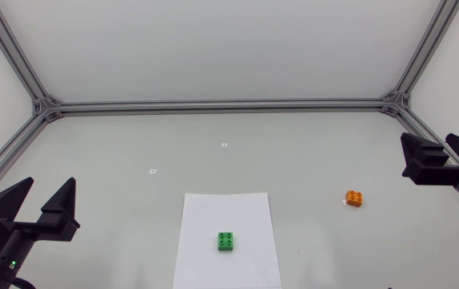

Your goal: Pick up the orange 2x2 brick with the right arm and stack it on top of the green 2x2 brick in the center

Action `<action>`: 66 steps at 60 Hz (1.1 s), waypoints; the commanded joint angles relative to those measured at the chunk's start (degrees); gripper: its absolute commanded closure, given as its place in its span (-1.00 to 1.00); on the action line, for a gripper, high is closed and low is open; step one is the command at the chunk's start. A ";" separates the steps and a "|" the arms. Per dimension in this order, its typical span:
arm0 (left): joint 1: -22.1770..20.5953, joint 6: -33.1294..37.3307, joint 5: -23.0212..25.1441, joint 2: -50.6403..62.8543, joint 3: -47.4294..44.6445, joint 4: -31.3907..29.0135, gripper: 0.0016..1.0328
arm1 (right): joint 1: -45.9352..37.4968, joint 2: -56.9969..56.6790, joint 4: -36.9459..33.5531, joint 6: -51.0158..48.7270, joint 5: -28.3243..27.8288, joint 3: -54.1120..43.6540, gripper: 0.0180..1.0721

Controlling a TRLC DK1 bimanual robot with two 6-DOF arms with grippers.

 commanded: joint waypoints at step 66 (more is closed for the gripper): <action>0.16 0.75 0.25 -0.45 -2.35 -0.84 -0.92 | 0.13 51.63 -41.23 9.35 -3.04 35.76 -0.91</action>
